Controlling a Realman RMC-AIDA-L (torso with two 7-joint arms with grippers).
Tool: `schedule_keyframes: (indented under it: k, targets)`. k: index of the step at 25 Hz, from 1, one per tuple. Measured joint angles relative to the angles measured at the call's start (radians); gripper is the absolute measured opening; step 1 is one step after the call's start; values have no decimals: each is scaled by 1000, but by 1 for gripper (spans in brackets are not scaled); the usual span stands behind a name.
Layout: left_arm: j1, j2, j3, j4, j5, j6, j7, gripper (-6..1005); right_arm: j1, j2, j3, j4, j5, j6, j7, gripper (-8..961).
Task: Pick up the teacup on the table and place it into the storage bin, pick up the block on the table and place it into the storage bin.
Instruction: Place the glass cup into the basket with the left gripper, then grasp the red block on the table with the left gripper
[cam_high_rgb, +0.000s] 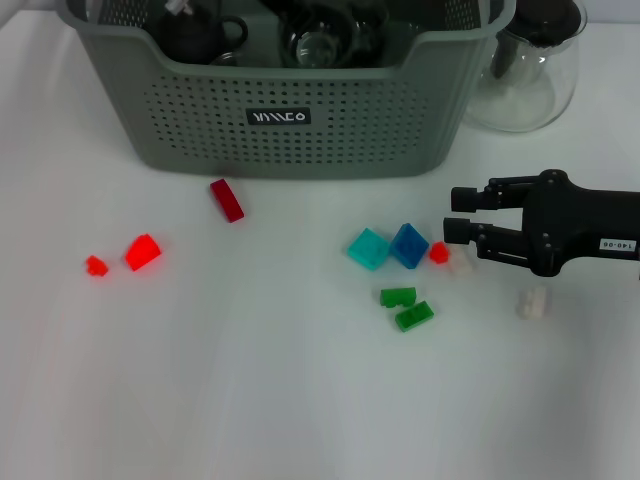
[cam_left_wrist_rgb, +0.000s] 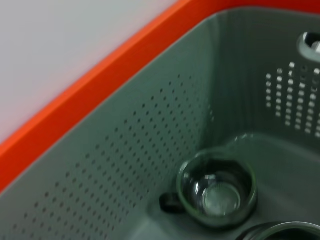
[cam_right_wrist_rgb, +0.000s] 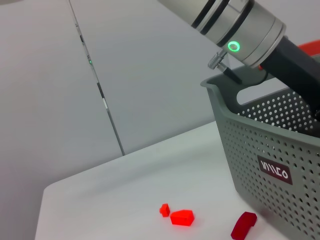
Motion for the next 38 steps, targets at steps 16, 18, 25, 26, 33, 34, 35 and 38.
schedule_keyframes:
  k: [16,18,25,26,33,34,35,38]
  targets:
    - [104,-31,-155,312,-44,85,-18,397,0,-2,6,1,0,0,0,425]
    - [224,-58,-223,531,-226,111,90,488,0,-2,9,2,0,-1,0,425]
    - [449,-51,-442,692,-927,422,473,528,3,-3,17,2,0,0,0,425]
    - [467,-52,-498,678,-1006,505,522,534,4,-2,18,2,0,0,0,425]
    - [589,-40,-759,568,-1136,1017,775,554,8,-1,18,2,0,0,5,425]
    - [613,-43,-766,565,-1087,1040,820,553,8,-1,18,2,0,0,6,425]
    - [635,-49,-769,563,-1026,1053,878,552,9,-1,18,2,0,1,6,425]
    - [689,-67,-771,532,-852,1055,1059,538,11,-1,18,2,-1,2,8,425]
